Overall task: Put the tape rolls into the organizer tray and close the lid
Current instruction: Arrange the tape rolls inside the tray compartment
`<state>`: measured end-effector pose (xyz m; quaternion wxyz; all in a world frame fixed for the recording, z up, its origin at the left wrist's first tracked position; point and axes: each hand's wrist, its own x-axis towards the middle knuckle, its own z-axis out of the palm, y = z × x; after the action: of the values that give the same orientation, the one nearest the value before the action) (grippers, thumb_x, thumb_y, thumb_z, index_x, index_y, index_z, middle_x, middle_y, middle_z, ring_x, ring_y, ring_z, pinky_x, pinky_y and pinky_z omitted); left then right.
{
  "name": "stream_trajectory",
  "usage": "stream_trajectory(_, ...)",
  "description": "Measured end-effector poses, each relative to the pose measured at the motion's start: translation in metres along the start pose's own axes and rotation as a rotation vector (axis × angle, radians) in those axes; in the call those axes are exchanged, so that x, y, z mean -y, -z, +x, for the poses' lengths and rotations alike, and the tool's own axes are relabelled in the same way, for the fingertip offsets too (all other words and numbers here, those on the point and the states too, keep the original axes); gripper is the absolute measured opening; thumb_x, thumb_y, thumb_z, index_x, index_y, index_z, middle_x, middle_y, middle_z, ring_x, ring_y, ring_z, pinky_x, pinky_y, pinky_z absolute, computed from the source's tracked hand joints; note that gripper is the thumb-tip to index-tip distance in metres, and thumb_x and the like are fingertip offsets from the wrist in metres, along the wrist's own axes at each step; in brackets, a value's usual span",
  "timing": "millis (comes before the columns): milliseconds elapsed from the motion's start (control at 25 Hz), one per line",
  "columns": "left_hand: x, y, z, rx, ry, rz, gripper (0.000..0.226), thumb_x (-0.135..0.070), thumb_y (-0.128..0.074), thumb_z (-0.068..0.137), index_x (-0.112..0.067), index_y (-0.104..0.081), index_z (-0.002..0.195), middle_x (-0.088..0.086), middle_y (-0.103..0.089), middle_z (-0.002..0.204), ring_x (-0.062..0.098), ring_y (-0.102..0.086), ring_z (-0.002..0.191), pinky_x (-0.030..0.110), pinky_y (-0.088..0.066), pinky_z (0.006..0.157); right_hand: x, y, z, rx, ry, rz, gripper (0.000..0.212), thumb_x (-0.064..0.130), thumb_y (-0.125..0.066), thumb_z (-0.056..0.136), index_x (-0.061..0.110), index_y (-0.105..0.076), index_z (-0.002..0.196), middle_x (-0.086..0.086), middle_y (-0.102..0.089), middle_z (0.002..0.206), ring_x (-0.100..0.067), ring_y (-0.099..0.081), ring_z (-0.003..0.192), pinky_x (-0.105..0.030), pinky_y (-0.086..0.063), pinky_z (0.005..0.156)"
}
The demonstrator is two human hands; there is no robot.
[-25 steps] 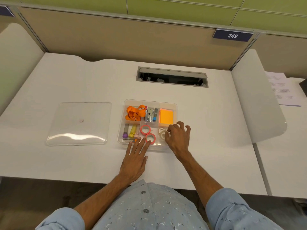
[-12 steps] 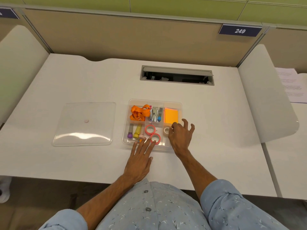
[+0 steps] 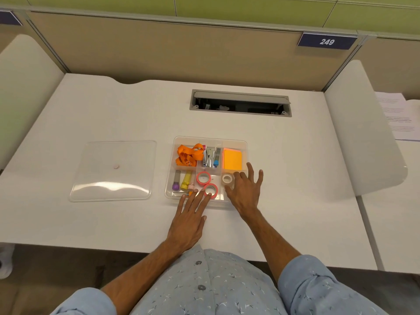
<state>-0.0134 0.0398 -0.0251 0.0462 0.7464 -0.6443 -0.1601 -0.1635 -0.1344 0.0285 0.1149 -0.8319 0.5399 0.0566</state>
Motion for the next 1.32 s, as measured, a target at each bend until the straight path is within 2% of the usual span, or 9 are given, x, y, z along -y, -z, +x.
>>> stream_trajectory(200,-0.001,0.001,0.001,0.012,0.008,0.016,0.067,-0.047,-0.036,0.112,-0.027,-0.007,0.169,0.0,-0.002,0.179,0.025,0.0,0.167,0.053,0.001,0.137,0.01,0.002,0.007,0.033,-0.006,0.003,0.049,0.055,-0.05,0.106,0.024,-0.059,0.143,0.002,-0.049,0.165,-0.023,-0.009,0.169,-0.062,-0.002,0.135)
stream_trajectory(360,0.0,0.0,0.0,-0.004,-0.001,0.027,0.066,-0.046,-0.035,0.112,-0.027,-0.006,0.169,0.001,-0.002,0.179,0.024,0.002,0.167,0.053,0.001,0.137,0.003,0.002,0.005,0.013,-0.008,0.044,0.055,0.065,-0.051,0.102,0.027,-0.063,0.14,0.004,-0.056,0.16,-0.023,-0.011,0.168,-0.06,0.001,0.136)
stream_trajectory(480,0.0,0.0,-0.001,-0.042,-0.012,0.017,0.066,-0.042,-0.04,0.112,-0.025,-0.012,0.169,0.002,-0.009,0.179,0.025,-0.004,0.167,0.055,-0.006,0.137,-0.016,0.011,0.009,-0.114,0.039,0.149,0.034,0.039,-0.062,0.101,0.027,-0.07,0.131,0.004,-0.068,0.146,-0.021,-0.018,0.167,-0.058,-0.008,0.136)
stream_trajectory(560,-0.001,0.001,-0.002,-0.07,-0.019,0.0,0.066,-0.039,-0.046,0.111,-0.023,-0.019,0.168,0.004,-0.017,0.178,0.027,-0.012,0.166,0.057,-0.013,0.136,-0.035,0.019,0.015,-0.107,0.112,0.144,0.032,0.02,-0.066,0.097,0.028,-0.074,0.127,0.006,-0.071,0.142,-0.021,-0.019,0.166,-0.057,-0.01,0.136)
stream_trajectory(640,-0.002,0.001,-0.002,-0.075,-0.021,-0.008,0.066,-0.038,-0.049,0.11,-0.021,-0.022,0.168,0.005,-0.02,0.177,0.028,-0.015,0.165,0.059,-0.017,0.135,-0.05,0.025,0.018,-0.053,0.176,0.102,0.031,0.026,-0.064,0.1,0.028,-0.073,0.129,0.006,-0.07,0.144,-0.021,-0.019,0.167,-0.058,-0.008,0.136)
stream_trajectory(760,-0.003,0.001,-0.002,-0.074,-0.013,-0.003,0.066,-0.039,-0.049,0.11,-0.021,-0.023,0.168,0.006,-0.02,0.177,0.029,-0.016,0.165,0.059,-0.017,0.134,-0.052,0.025,0.015,0.041,0.261,-0.04,0.043,0.05,-0.059,0.101,0.029,-0.068,0.138,0.007,-0.066,0.149,-0.022,-0.014,0.168,-0.06,-0.003,0.136)
stream_trajectory(880,-0.004,0.003,-0.001,-0.077,-0.012,-0.005,0.066,-0.038,-0.052,0.109,-0.019,-0.026,0.167,0.008,-0.024,0.176,0.031,-0.019,0.164,0.061,-0.021,0.133,-0.042,0.017,0.007,0.092,0.291,-0.142,0.051,0.059,-0.055,0.101,0.027,-0.067,0.139,0.005,-0.064,0.152,-0.023,-0.012,0.169,-0.063,0.001,0.135)
stream_trajectory(1200,-0.002,0.002,-0.002,-0.051,-0.01,-0.004,0.066,-0.041,-0.045,0.111,-0.023,-0.018,0.169,0.004,-0.014,0.178,0.028,-0.011,0.166,0.058,-0.012,0.136,-0.03,0.012,0.004,0.064,0.198,-0.175,0.052,0.055,-0.065,0.098,0.024,-0.063,0.139,0.0,-0.064,0.151,-0.025,-0.017,0.168,-0.062,-0.004,0.135)
stream_trajectory(1320,-0.001,0.003,-0.002,-0.067,-0.017,-0.008,0.066,-0.039,-0.048,0.11,-0.023,-0.021,0.168,0.005,-0.018,0.178,0.028,-0.013,0.166,0.058,-0.014,0.135,-0.027,0.01,0.003,0.048,0.173,-0.144,0.053,0.054,-0.067,0.097,0.025,-0.061,0.14,0.0,-0.062,0.153,-0.024,-0.019,0.167,-0.06,-0.005,0.136)
